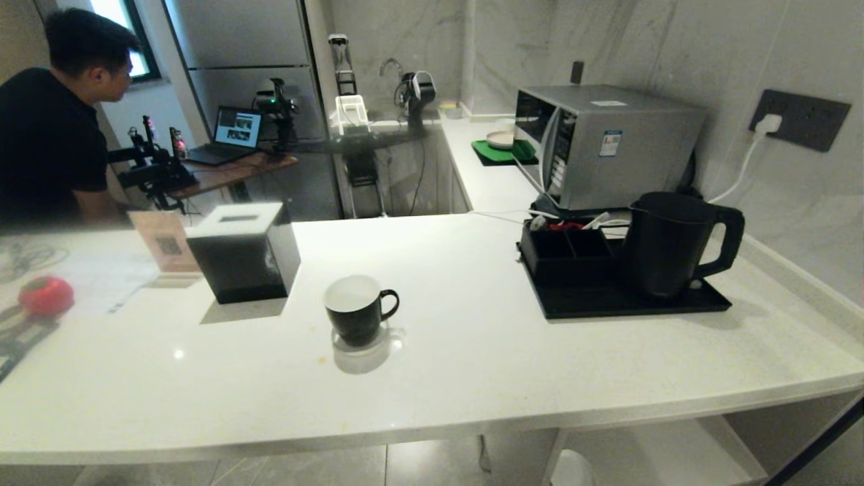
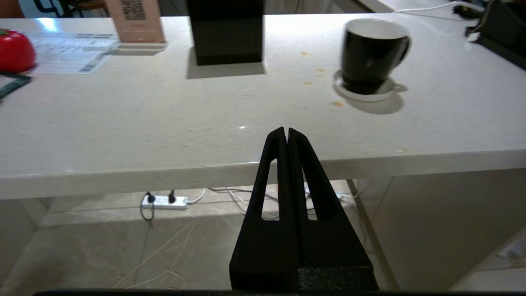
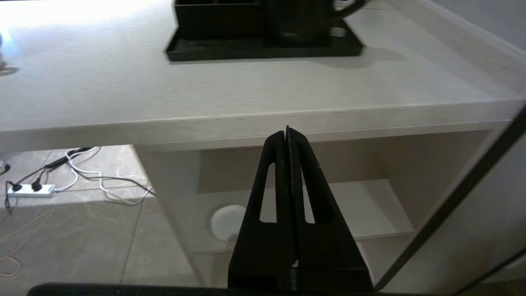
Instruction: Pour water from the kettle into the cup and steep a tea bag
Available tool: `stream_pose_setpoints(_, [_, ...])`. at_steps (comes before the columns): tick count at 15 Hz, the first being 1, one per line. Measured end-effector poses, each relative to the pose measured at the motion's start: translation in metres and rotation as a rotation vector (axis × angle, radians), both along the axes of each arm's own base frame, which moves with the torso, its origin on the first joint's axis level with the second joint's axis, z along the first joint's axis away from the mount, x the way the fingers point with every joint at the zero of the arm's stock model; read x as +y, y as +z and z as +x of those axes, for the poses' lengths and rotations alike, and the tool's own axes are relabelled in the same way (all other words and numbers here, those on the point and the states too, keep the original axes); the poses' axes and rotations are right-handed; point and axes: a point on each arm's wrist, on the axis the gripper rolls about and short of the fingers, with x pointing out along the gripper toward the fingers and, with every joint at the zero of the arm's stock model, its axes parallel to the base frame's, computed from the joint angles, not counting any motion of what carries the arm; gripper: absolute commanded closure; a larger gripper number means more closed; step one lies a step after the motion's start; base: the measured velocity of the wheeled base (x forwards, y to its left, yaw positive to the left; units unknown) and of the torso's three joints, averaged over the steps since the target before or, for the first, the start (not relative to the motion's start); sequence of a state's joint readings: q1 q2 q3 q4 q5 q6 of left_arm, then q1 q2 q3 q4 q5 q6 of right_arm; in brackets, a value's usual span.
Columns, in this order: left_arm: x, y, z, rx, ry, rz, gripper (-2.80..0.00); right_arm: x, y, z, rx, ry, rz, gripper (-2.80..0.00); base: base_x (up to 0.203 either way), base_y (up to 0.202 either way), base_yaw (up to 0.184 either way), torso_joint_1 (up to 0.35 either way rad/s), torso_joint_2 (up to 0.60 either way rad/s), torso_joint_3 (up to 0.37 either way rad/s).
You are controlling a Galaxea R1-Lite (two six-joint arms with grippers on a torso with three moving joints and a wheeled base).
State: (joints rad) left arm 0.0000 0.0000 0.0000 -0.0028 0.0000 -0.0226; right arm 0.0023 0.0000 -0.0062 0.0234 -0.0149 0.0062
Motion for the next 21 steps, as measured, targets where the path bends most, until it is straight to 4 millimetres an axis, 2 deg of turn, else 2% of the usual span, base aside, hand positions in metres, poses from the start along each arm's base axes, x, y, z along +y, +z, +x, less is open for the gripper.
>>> stream_pose_setpoints(9, [0.0000,-0.0001,0.0000,0.001,0.000,0.000,0.00,0.0000,-0.0001,0.0000,0.001,0.001,0.000,0.00,0.000,-0.181,0.000,0.003,0.00,0.003])
stream_pose_setpoints(21, [0.0000,-0.0001,0.0000,0.001,0.001,-0.008,0.00,0.0000,-0.0001,0.0000,0.001,0.000,0.000,0.00,0.010,0.000,0.000,-0.001,0.00,0.000])
